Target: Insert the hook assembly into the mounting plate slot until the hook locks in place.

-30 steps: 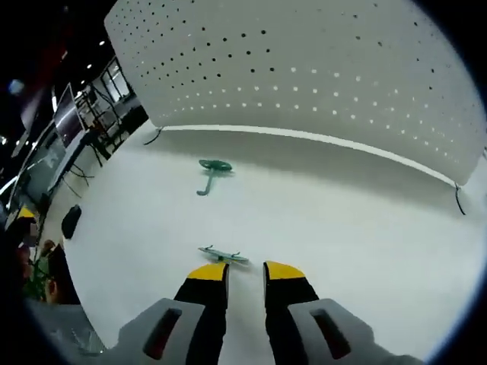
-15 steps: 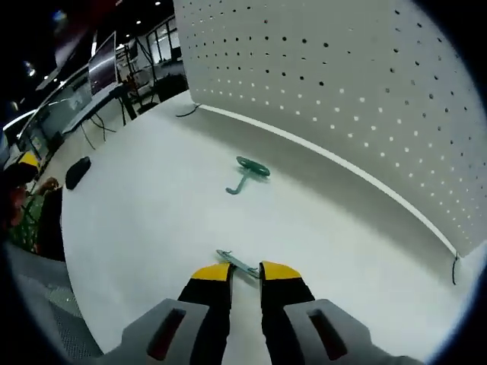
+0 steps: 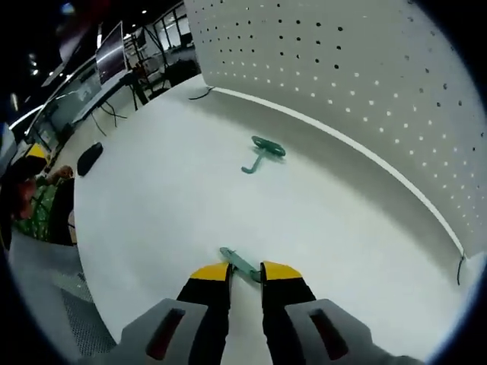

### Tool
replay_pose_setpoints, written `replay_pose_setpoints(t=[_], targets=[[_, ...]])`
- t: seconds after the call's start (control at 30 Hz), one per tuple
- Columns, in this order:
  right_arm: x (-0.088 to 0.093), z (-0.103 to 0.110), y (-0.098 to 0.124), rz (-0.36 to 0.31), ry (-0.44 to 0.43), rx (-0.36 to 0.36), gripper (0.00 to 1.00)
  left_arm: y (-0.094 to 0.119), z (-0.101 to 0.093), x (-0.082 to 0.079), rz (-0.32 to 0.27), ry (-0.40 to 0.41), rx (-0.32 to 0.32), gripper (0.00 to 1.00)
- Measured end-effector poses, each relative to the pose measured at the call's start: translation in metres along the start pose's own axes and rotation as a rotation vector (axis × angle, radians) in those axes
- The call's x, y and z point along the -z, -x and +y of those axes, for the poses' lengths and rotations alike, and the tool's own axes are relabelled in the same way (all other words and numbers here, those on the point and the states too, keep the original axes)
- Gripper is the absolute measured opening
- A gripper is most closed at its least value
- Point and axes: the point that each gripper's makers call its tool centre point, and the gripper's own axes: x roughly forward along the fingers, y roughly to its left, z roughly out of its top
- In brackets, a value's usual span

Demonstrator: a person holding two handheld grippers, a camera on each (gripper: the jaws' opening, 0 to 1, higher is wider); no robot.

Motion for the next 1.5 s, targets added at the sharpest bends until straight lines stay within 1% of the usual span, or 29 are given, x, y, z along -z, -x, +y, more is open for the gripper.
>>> replay_pose_setpoints(t=[0.03, 0.1, 0.17, 0.23, 0.3, 0.37, 0.5, 0.53, 0.57, 0.6, 0.67, 0.8, 0.87, 1.0, 1.2, 1.27, 1.33, 1.5], targets=[[0.002, 0.002, 0.000, 0.010, -0.010, -0.018, 0.14, 0.000, 0.000, 0.000, -0.001, 0.002, 0.002, 0.56], [0.003, 0.004, 0.002, 0.014, 0.012, -0.040, 0.15, 0.000, -0.001, -0.001, -0.003, 0.000, 0.003, 0.56], [0.005, 0.005, 0.005, 0.020, 0.015, -0.056, 0.16, 0.000, -0.001, -0.001, -0.002, 0.000, 0.003, 0.56], [0.005, 0.004, 0.008, 0.010, 0.034, -0.046, 0.16, 0.000, -0.001, -0.001, -0.004, 0.001, 0.003, 0.56], [0.007, 0.003, 0.008, 0.021, 0.057, -0.048, 0.14, -0.001, -0.002, -0.001, -0.005, 0.003, 0.005, 0.56], [0.010, 0.004, 0.006, 0.034, 0.085, -0.049, 0.13, -0.001, -0.003, 0.000, -0.004, 0.003, 0.007, 0.56], [0.012, 0.006, 0.002, 0.035, 0.139, -0.037, 0.11, -0.001, -0.004, -0.001, -0.004, 0.001, 0.006, 0.56], [0.013, 0.005, 0.001, 0.049, 0.155, -0.032, 0.10, -0.001, -0.004, -0.001, -0.005, 0.000, 0.004, 0.56], [0.012, 0.005, 0.000, 0.047, 0.170, -0.016, 0.10, 0.000, -0.003, -0.001, -0.005, 0.001, 0.003, 0.56], [0.011, 0.006, -0.001, 0.038, 0.182, -0.015, 0.10, 0.001, -0.003, -0.001, -0.005, 0.001, 0.000, 0.56], [0.008, 0.009, -0.002, 0.024, 0.185, -0.027, 0.10, 0.002, -0.002, -0.001, -0.006, 0.003, -0.005, 0.56], [0.008, 0.012, -0.006, 0.028, 0.212, -0.030, 0.09, 0.004, -0.001, 0.000, -0.002, 0.001, -0.011, 0.56], [0.007, 0.011, -0.006, 0.023, 0.203, -0.032, 0.05, 0.004, -0.001, -0.001, -0.003, 0.002, -0.013, 0.56], [0.008, 0.014, -0.005, 0.022, 0.192, -0.041, 0.02, 0.004, -0.002, 0.000, 0.000, 0.001, -0.016, 0.56], [0.009, 0.015, -0.004, 0.005, 0.160, -0.019, 0.02, 0.004, -0.006, -0.004, 0.002, -0.012, -0.020, 0.55], [0.008, 0.016, -0.003, -0.018, 0.135, -0.011, 0.02, 0.003, -0.007, -0.004, 0.002, -0.009, -0.019, 0.55], [0.004, 0.018, -0.001, -0.053, 0.109, -0.011, 0.02, 0.004, -0.009, -0.006, 0.006, -0.014, -0.020, 0.56], [-0.002, 0.018, 0.007, -0.101, 0.068, 0.007, 0.02, 0.005, -0.010, -0.012, 0.003, -0.020, -0.022, 0.55]])
